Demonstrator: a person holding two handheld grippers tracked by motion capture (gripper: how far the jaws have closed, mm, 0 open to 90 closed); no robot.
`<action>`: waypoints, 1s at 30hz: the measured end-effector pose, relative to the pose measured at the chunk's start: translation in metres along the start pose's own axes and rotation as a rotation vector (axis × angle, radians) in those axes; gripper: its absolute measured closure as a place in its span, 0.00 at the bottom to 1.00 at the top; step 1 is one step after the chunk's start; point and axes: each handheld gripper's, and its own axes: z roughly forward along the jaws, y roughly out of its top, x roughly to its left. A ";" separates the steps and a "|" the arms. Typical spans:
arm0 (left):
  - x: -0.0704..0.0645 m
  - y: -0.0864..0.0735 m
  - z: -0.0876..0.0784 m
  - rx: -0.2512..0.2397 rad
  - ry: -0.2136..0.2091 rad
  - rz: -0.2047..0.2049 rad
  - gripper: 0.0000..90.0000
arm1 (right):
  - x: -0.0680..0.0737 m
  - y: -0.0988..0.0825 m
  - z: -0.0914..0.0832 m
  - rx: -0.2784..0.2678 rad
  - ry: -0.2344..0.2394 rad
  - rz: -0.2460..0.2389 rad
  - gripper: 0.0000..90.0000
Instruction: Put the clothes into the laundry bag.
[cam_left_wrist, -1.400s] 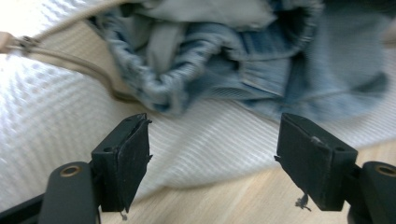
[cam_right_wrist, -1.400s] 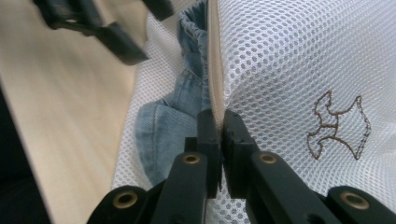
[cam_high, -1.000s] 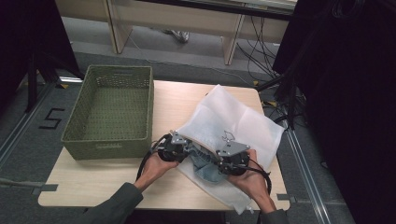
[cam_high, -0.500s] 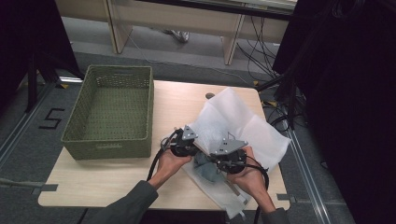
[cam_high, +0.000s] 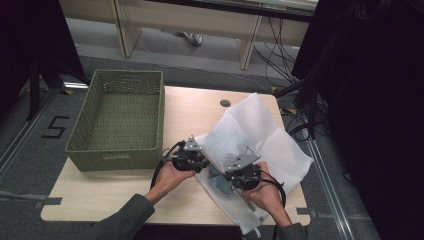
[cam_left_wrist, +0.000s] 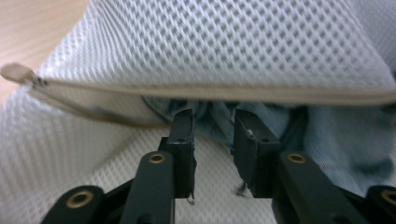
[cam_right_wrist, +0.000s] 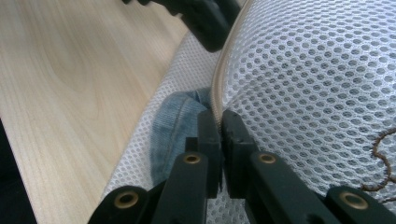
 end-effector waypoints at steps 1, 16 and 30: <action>0.000 -0.001 0.004 0.008 0.005 0.000 0.82 | 0.000 0.000 0.001 0.000 -0.001 -0.002 0.98; 0.001 0.001 0.017 0.018 -0.006 -0.024 0.87 | 0.003 -0.008 0.011 0.031 0.026 0.023 0.98; 0.001 -0.015 0.012 0.180 -0.003 0.105 0.97 | -0.003 -0.015 0.024 0.093 0.032 0.048 0.98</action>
